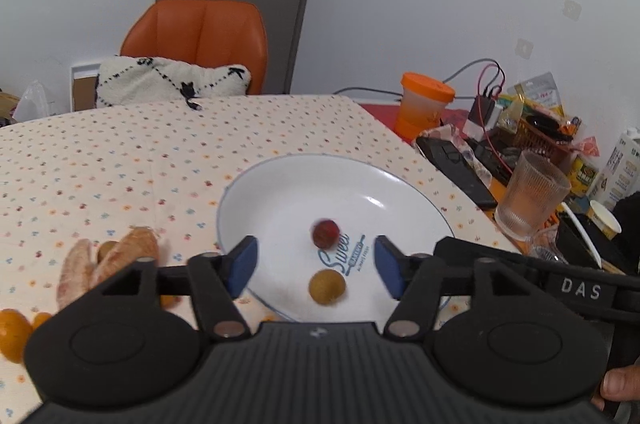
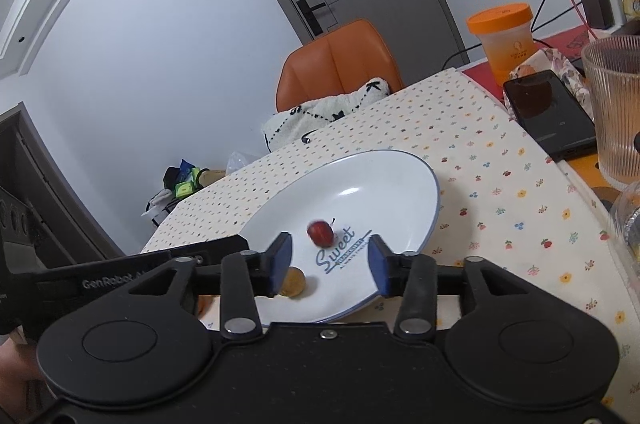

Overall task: Organize fruits
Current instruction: 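Carry both fruits over the white plate and open both grippers to drop them, then move both open grippers from the plate back to the fruit pile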

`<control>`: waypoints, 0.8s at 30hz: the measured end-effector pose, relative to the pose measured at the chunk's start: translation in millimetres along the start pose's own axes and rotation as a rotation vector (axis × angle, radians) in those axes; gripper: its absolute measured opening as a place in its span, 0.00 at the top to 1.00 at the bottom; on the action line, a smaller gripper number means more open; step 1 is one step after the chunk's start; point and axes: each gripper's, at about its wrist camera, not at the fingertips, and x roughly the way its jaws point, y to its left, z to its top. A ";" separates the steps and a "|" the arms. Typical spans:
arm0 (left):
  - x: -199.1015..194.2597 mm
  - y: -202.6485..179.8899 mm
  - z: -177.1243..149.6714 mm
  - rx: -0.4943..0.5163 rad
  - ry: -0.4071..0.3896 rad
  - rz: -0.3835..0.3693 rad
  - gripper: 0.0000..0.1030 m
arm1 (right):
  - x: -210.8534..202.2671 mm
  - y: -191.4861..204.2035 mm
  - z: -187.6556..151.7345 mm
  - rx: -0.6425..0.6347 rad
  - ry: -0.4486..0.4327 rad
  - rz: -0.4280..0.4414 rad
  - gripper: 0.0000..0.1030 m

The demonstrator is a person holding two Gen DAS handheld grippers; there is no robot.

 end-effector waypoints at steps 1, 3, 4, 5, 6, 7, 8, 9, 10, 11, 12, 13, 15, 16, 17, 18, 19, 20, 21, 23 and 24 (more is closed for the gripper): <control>-3.5 1.8 0.1 -0.004 -0.009 0.003 0.31 | -1.1 1.8 -0.2 -0.004 -0.002 -0.002 0.54; -10.5 5.8 0.3 -0.012 -0.023 0.006 0.28 | -2.6 5.9 -0.5 -0.005 -0.002 -0.002 0.54; -13.5 8.0 0.6 -0.017 -0.028 0.009 0.27 | -2.6 5.9 -0.3 -0.005 -0.002 -0.002 0.53; -16.9 10.4 0.5 -0.021 -0.032 0.014 0.25 | -3.6 8.7 -0.7 -0.008 -0.003 -0.001 0.52; -20.5 12.9 0.1 -0.024 -0.037 0.019 0.25 | -4.5 11.4 -1.2 -0.011 -0.004 -0.002 0.51; -23.8 15.3 -0.4 -0.026 -0.042 0.023 0.24 | -5.2 14.5 -1.8 -0.015 -0.005 -0.002 0.50; -27.1 17.9 -1.3 -0.029 -0.046 0.028 0.24 | -5.5 17.5 -2.2 -0.019 -0.005 -0.002 0.50; -30.2 20.4 -1.6 -0.034 -0.048 0.033 0.24 | -6.1 20.5 -2.7 -0.022 -0.005 0.000 0.49; -33.1 22.8 -2.0 -0.039 -0.049 0.038 0.24 | -6.8 23.4 -3.1 -0.023 -0.006 0.003 0.48; -36.1 25.1 -2.3 -0.043 -0.051 0.042 0.23 | -7.6 26.0 -3.7 -0.024 -0.007 0.007 0.48; -39.6 27.8 -3.0 -0.045 -0.053 0.046 0.22 | -7.7 28.7 -4.2 -0.026 -0.008 0.009 0.46; -42.8 30.0 -3.5 -0.046 -0.056 0.050 0.22 | -7.9 32.2 -5.0 -0.030 -0.008 0.009 0.45; -49.0 33.6 -4.7 -0.048 -0.065 0.061 0.19 | -8.3 38.6 -7.1 -0.039 -0.006 0.010 0.43; -52.3 35.6 -5.6 -0.048 -0.071 0.066 0.18 | -8.3 41.5 -8.0 -0.043 -0.005 0.011 0.41; -55.6 37.7 -6.5 -0.049 -0.076 0.072 0.17 | -8.6 44.1 -9.0 -0.047 -0.005 0.013 0.40; -58.7 40.1 -7.3 -0.051 -0.079 0.078 0.17 | -8.7 47.0 -9.8 -0.052 -0.006 0.015 0.38; -61.8 42.6 -8.2 -0.053 -0.081 0.084 0.16 | -9.1 50.2 -10.7 -0.057 -0.006 0.017 0.36; -64.6 45.2 -9.1 -0.055 -0.082 0.091 0.15 | -9.2 53.5 -11.6 -0.060 -0.006 0.019 0.35; -67.7 47.9 -9.8 -0.059 -0.084 0.099 0.14 | -9.0 56.5 -12.3 -0.064 -0.005 0.021 0.32; -74.3 53.4 -11.6 -0.065 -0.088 0.118 0.12 | -9.4 63.3 -13.9 -0.071 -0.007 0.023 0.26; -78.0 56.1 -12.5 -0.067 -0.092 0.127 0.11 | -9.4 66.5 -14.7 -0.075 -0.009 0.024 0.23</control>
